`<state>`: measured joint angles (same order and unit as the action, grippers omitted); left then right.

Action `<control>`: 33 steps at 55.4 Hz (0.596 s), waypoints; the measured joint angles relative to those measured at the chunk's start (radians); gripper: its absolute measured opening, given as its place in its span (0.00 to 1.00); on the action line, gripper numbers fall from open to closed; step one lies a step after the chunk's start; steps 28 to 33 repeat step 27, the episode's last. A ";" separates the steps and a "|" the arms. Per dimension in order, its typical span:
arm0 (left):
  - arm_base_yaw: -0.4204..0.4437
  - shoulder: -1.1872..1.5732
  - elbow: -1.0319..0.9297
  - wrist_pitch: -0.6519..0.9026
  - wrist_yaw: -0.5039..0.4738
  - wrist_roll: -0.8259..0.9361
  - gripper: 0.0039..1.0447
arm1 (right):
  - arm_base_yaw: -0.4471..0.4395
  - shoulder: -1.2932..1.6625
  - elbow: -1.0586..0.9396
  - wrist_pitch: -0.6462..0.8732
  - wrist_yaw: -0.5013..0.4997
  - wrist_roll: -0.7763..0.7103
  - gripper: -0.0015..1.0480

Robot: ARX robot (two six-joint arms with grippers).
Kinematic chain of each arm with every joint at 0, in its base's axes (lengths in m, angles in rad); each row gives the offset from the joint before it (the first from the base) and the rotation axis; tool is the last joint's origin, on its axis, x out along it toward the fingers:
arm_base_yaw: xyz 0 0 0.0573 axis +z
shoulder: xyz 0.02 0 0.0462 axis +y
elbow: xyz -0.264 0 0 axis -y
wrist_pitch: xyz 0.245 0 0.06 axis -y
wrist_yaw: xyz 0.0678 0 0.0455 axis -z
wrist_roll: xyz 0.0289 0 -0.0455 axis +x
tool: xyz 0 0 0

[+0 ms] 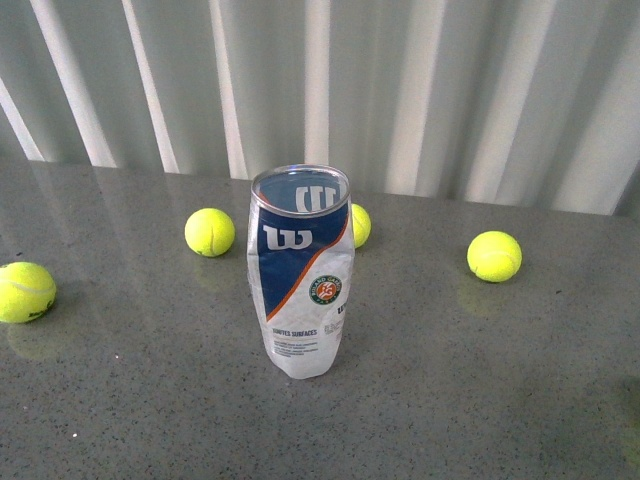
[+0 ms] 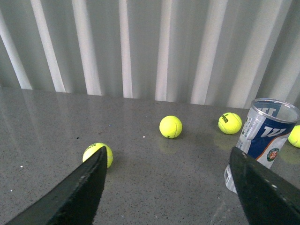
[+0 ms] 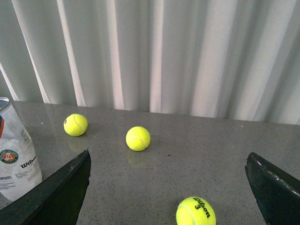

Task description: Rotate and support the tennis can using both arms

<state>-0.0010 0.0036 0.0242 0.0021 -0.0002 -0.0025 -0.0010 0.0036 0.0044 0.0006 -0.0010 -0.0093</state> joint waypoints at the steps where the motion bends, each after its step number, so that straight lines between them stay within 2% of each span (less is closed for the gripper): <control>1: 0.000 0.000 0.000 0.000 0.000 0.000 0.80 | 0.000 0.000 0.000 0.000 0.000 0.000 0.93; 7: 0.000 0.000 0.000 0.000 0.000 0.000 0.95 | 0.000 0.000 0.000 0.000 0.000 0.000 0.93; 33: 0.000 0.000 0.000 0.000 0.000 0.000 0.94 | 0.000 0.000 0.000 0.000 0.000 0.000 0.93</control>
